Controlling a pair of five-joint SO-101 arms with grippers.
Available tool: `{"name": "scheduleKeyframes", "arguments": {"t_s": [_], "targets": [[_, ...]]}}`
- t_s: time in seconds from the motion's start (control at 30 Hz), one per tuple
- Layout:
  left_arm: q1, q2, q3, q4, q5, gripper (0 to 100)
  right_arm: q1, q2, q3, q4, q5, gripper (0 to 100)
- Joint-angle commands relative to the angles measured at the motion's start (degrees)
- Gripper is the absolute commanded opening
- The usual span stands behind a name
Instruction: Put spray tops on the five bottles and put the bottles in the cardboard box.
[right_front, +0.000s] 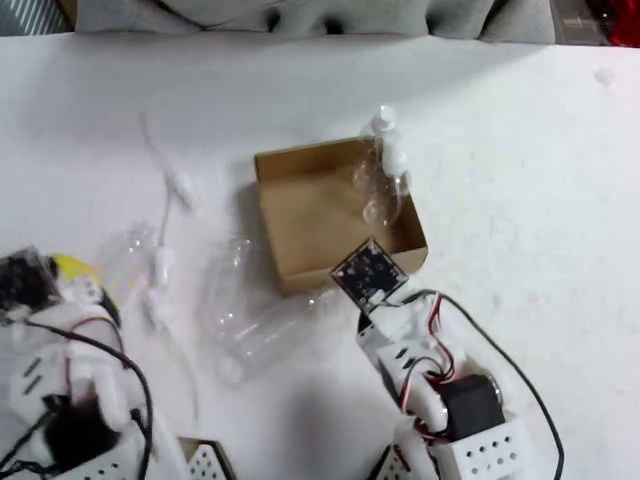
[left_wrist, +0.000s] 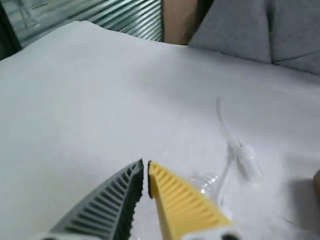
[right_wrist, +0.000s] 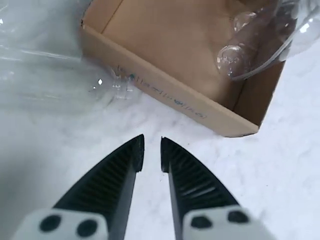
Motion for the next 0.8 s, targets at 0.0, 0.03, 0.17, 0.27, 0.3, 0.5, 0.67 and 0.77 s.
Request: {"name": "scheduleKeyframes", "arguments": {"t_s": [0.0, 0.03, 0.17, 0.27, 0.3, 0.5, 0.67, 0.77], "targets": [[-6.02, 19.30, -17.41, 0.00, -0.70, 2, -0.13, -0.22, -0.44, -4.97, 0.70, 1.9], [-7.08, 23.43, -20.66, 0.00, -0.70, 2, -0.66, -0.13, -0.44, -6.46, 0.70, 1.9], [-11.91, 39.87, -33.49, 0.00, -0.70, 2, -4.00, -0.13, -1.32, -10.51, 0.70, 1.9], [-14.73, 51.38, -42.02, 0.00, -0.70, 2, -8.31, 1.10, -3.43, -12.35, -2.81, 1.9], [-15.43, 55.16, -44.57, 0.00, -0.70, 2, -10.15, 2.59, -4.66, -12.62, -3.78, 1.9], [-18.07, 73.89, -55.74, 0.00, -0.70, 2, -23.87, 15.87, -10.20, -20.97, -9.58, 2.3], [-20.09, 83.38, -62.07, -0.09, -0.70, 2, -32.04, 27.21, -10.20, -36.18, -10.29, 2.4], [-21.58, 87.78, -65.23, -0.09, -0.70, 2, -32.04, 35.56, -10.55, -46.64, -13.89, 2.4]]}}
